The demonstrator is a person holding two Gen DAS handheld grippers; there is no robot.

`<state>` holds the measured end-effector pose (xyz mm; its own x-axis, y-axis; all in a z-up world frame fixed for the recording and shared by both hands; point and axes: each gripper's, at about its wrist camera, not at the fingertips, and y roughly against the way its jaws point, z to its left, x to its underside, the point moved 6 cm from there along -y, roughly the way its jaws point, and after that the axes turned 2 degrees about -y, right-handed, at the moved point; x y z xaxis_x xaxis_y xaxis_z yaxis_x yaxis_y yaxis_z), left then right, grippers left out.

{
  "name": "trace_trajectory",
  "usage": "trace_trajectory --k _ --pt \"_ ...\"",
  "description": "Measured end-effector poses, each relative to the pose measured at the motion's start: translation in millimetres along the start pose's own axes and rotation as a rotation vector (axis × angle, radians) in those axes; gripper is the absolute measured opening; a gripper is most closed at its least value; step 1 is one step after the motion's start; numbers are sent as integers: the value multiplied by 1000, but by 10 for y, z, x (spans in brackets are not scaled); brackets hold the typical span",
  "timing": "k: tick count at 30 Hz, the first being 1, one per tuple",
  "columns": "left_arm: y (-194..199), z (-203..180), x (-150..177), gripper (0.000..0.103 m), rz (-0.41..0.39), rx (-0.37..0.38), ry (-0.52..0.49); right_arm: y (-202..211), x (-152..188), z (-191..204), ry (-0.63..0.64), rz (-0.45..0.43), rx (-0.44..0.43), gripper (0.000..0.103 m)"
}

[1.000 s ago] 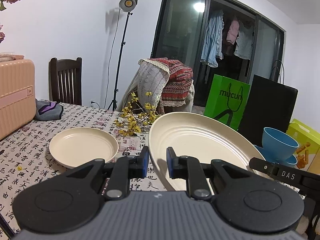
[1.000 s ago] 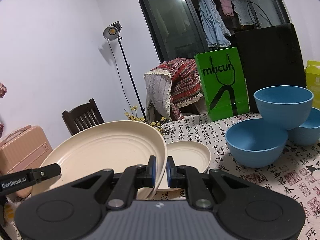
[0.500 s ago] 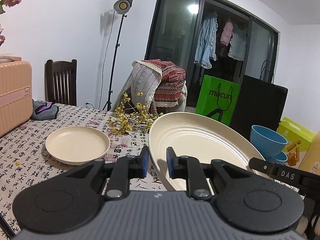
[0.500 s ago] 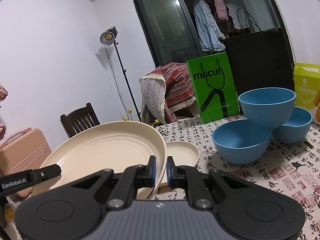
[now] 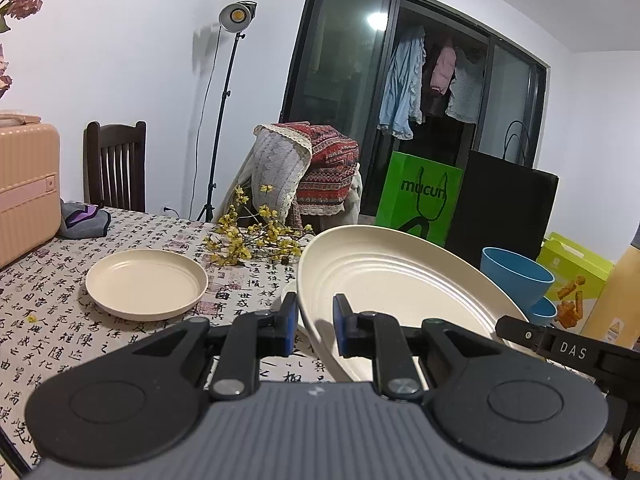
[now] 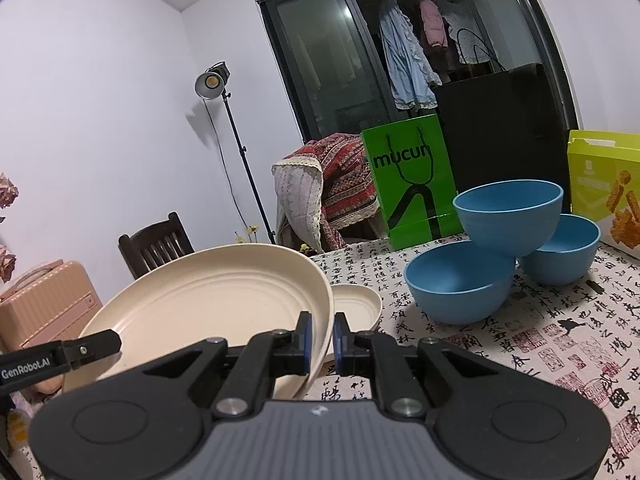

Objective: Organize plates and bowls
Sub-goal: 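Carry the held cream plates with both grippers toward the blue bowls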

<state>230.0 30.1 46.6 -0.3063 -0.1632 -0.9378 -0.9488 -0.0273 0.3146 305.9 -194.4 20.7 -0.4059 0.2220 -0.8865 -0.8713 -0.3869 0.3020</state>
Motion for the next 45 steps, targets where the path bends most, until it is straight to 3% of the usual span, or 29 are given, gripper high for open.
trace_trajectory --k 45 --pt "142 -541 454 18 44 95 -46 559 258 -569 -20 -28 96 11"
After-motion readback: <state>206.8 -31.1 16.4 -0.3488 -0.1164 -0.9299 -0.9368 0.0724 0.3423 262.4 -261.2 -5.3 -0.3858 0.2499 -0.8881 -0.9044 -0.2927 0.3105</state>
